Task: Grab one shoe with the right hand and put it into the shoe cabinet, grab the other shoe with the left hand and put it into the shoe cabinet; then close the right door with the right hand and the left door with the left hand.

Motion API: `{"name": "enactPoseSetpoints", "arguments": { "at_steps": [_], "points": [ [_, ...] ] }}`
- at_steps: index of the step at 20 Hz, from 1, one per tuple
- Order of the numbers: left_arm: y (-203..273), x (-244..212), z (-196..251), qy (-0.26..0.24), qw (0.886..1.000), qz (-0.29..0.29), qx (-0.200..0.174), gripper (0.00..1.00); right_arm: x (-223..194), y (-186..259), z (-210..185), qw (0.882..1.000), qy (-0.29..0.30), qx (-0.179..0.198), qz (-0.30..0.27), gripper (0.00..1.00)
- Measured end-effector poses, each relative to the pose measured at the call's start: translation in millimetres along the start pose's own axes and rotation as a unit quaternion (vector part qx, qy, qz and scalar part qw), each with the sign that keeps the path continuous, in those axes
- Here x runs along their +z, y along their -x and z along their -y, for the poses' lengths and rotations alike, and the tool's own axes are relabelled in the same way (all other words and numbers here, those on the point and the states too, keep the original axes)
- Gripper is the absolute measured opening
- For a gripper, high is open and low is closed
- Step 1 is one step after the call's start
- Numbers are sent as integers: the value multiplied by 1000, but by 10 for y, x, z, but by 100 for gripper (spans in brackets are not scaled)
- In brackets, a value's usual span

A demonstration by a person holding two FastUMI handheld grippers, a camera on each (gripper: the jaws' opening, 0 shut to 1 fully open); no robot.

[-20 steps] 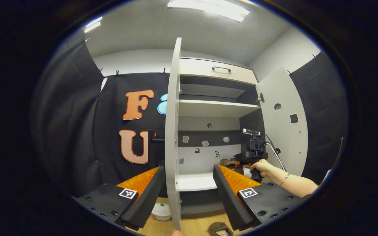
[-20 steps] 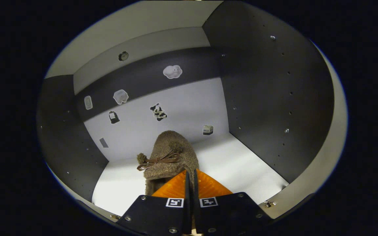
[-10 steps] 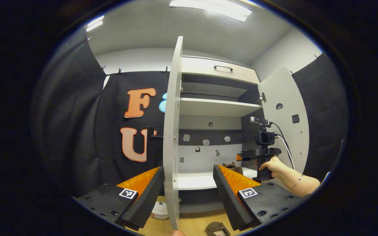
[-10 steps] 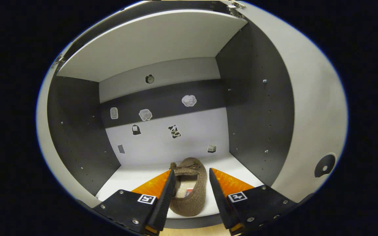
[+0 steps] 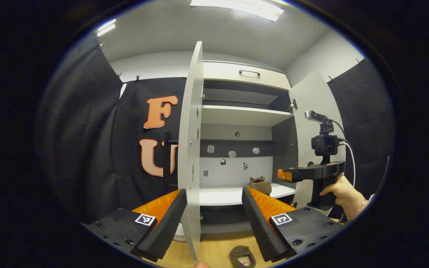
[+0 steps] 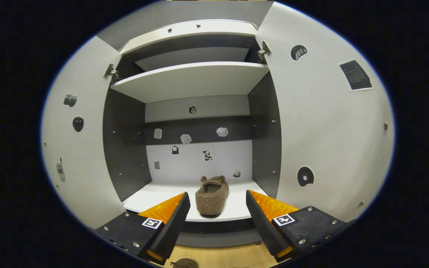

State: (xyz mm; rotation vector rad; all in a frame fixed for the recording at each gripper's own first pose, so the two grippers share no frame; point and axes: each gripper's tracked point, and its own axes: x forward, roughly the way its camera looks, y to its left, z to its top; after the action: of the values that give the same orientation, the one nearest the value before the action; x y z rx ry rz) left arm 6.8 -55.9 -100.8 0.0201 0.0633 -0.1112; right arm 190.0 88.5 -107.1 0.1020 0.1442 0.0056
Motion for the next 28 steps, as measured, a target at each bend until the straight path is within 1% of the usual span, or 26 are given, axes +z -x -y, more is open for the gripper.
{"name": "enactPoseSetpoints", "arguments": {
  "at_steps": [2,4,6,7,8,9,10,11,14,18,20,21,22,24,25,27,28],
  "points": [
    [31,-261,93,5,1000,-24,-5,94,18,276,11,1000,4,5,16,93],
    [53,-545,205,12,999,-51,-14,99,7,517,52,1000,11,5,28,92],
    [67,-898,329,19,996,-85,-23,94,-10,624,62,999,22,0,38,93],
    [59,-1119,400,23,994,-106,-28,97,-6,684,80,999,25,-1,45,93],
    [82,-1350,460,25,991,-129,-31,97,11,771,86,998,26,-1,51,92],
    [97,-1589,515,27,987,-155,-34,97,7,836,94,998,23,3,53,92],
    [95,-1840,559,28,983,-179,-37,94,6,901,93,998,17,8,54,92],
    [85,-2089,595,27,978,-204,-38,98,1,955,97,998,9,14,54,92],
    [76,-2753,684,16,961,-274,-40,98,10,1073,190,998,4,16,63,92],
    [15,-3524,757,8,940,-340,-34,98,-48,1203,222,997,-3,30,65,92],
    [-28,-3766,704,9,933,-360,-23,98,-108,1220,217,997,-8,39,60,92],
    [-62,-3864,659,10,930,-368,-17,100,-147,1227,236,998,-7,40,57,92],
    [-54,-3940,641,9,926,-376,-12,98,-179,1229,252,998,-7,41,54,93],
    [-45,-4086,547,6,918,-397,1,98,-178,1249,263,997,-9,43,57,92],
    [-46,-4137,508,8,913,-408,7,100,-170,1258,275,997,-11,44,60,92],
    [-38,-4197,462,24,903,-429,20,98,-144,1280,288,997,-15,45,64,92],
    [-35,-4200,480,33,898,-438,20,98,-114,1288,296,996,-17,45,69,92]
  ]
}}
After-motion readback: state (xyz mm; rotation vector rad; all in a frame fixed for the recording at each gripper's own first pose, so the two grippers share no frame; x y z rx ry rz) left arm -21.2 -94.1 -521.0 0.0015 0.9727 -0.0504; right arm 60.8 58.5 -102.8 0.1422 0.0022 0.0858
